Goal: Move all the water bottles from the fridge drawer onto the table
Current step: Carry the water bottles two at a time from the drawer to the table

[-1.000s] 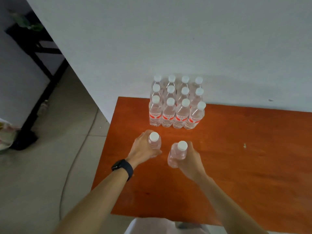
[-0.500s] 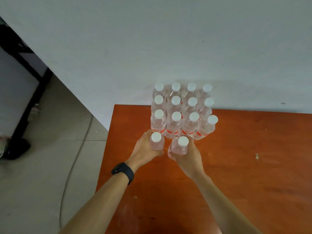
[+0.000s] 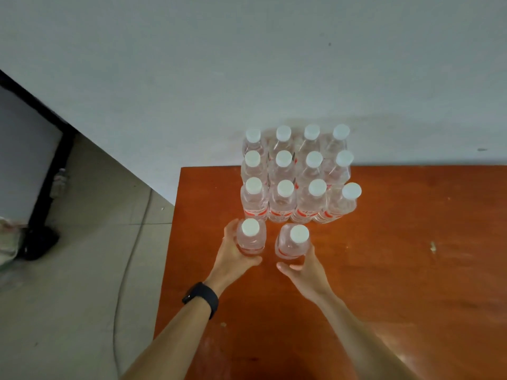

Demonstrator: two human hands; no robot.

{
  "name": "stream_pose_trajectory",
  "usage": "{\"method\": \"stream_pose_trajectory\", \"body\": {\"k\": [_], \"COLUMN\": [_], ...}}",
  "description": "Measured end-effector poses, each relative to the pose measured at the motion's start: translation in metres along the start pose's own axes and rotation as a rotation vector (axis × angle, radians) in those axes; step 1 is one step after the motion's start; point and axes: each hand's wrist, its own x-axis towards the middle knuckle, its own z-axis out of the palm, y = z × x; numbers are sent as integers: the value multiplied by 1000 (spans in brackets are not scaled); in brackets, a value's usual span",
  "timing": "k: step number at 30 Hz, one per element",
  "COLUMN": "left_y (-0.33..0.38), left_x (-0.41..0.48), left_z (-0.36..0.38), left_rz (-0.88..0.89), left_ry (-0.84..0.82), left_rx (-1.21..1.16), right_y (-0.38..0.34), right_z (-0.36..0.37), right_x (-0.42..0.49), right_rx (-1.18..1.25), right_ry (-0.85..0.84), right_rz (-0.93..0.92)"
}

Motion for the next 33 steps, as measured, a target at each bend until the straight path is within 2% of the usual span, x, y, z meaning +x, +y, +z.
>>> {"method": "stream_pose_trajectory", "body": {"k": [2,6,18,22,26,30,33], "left_y": [-4,-7,-5,-5,4,0,-5], "left_x": [7,18,32,33,32,18,-1], "left_z": [2,5,17,12,6,-1,2], "left_rz": [-48,-92,-66,-87,-90,-252,-258], "left_ry": [-42,-11,56,-18,-106,-153,-263], "left_rx": [65,198,209,226,328,474,623], "right_y": [3,5,-4,-1,-16,-1,24], "right_z": [4,8,6,10,3,-14,-29], "right_x": [12,31,67,67,40,12,-24], "right_rx": [-34,-79,-167,-83,21,5,-23], "right_ry": [14,7,-19,-25,3,-5,53], "right_rz": [-14,-7,-43,-38,57,151,136]}}
